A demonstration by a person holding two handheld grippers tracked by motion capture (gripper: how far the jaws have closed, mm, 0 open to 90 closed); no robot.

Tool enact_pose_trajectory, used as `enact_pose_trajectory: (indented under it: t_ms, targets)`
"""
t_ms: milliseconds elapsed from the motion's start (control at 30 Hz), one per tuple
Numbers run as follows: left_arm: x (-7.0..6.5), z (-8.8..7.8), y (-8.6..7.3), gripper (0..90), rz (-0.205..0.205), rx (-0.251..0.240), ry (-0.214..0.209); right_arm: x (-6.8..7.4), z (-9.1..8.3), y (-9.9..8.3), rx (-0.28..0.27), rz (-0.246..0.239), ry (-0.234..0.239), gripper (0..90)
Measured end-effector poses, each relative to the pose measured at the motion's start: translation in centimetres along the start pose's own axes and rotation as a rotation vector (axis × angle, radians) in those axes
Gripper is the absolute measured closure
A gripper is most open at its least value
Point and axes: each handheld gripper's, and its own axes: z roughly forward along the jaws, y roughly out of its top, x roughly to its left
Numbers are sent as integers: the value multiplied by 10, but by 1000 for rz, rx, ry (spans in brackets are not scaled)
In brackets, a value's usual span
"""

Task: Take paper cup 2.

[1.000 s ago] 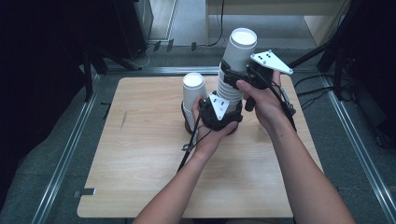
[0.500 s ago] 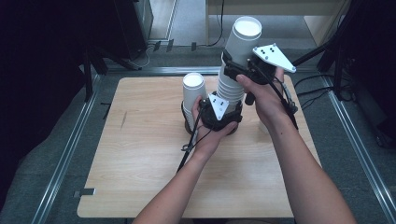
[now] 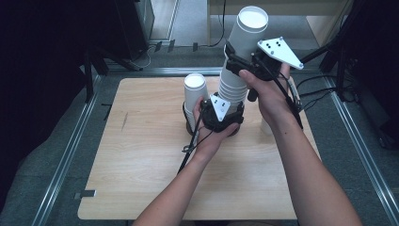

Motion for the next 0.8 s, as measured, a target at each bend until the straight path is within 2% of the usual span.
enact_pose_trajectory:
  t_ms: [133,800]
  targets:
    - [0,0,0,142,-3,2,-1,-3,-6,4,-8,11,-1,133]
    - [1,-1,1,146,4,8,-2,-10,-36,13,-50,-16,-1,132]
